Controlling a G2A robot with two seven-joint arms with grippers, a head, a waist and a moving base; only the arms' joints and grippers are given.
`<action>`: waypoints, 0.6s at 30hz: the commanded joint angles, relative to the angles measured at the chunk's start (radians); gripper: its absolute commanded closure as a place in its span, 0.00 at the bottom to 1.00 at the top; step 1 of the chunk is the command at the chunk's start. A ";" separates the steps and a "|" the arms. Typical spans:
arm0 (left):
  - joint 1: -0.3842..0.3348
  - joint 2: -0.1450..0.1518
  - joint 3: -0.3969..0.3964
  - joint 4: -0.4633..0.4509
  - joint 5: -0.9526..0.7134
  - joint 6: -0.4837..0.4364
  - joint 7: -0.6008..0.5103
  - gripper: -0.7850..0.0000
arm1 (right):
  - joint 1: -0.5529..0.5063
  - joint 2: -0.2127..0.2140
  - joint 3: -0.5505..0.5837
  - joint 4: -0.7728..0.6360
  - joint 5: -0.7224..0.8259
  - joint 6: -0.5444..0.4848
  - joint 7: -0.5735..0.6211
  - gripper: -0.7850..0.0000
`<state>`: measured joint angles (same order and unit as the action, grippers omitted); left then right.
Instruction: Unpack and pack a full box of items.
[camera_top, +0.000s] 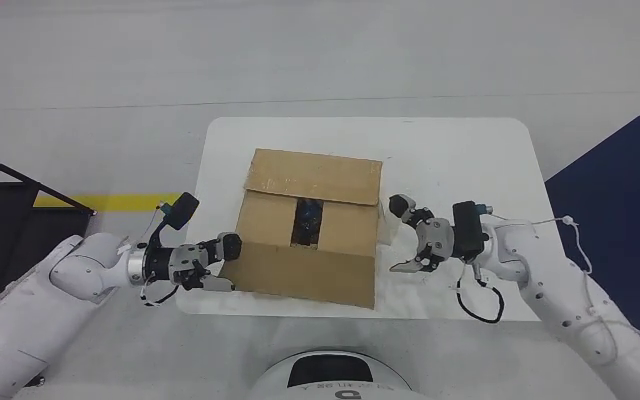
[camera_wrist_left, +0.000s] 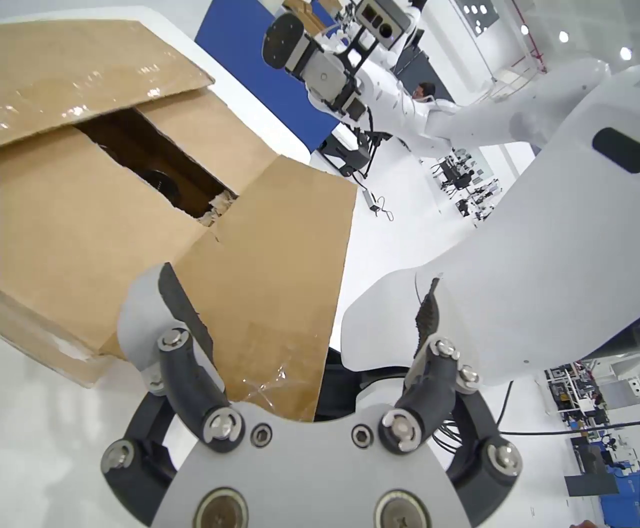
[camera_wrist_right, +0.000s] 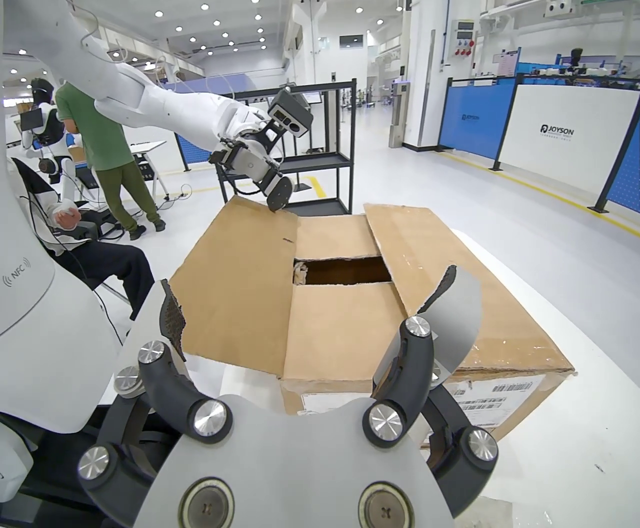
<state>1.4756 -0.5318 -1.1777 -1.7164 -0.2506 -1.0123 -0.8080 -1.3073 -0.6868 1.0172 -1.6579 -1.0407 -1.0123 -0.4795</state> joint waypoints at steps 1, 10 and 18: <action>-0.005 0.002 0.009 0.010 0.002 0.000 0.000 0.00 | 0.016 0.005 -0.018 0.006 0.004 0.000 0.003 0.00; -0.019 -0.004 -0.008 0.066 0.032 0.000 0.000 0.00 | 0.069 -0.010 -0.041 0.037 0.082 0.073 0.106 0.00; 0.017 -0.014 -0.143 0.078 -0.025 0.000 0.000 0.00 | 0.043 -0.028 -0.049 -0.011 0.062 0.289 0.177 0.00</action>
<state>1.4823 -0.5452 -1.2989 -1.6388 -0.2676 -1.0123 -0.8077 -1.2650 -0.7151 0.9677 -1.6697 -0.9795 -0.6988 -0.2996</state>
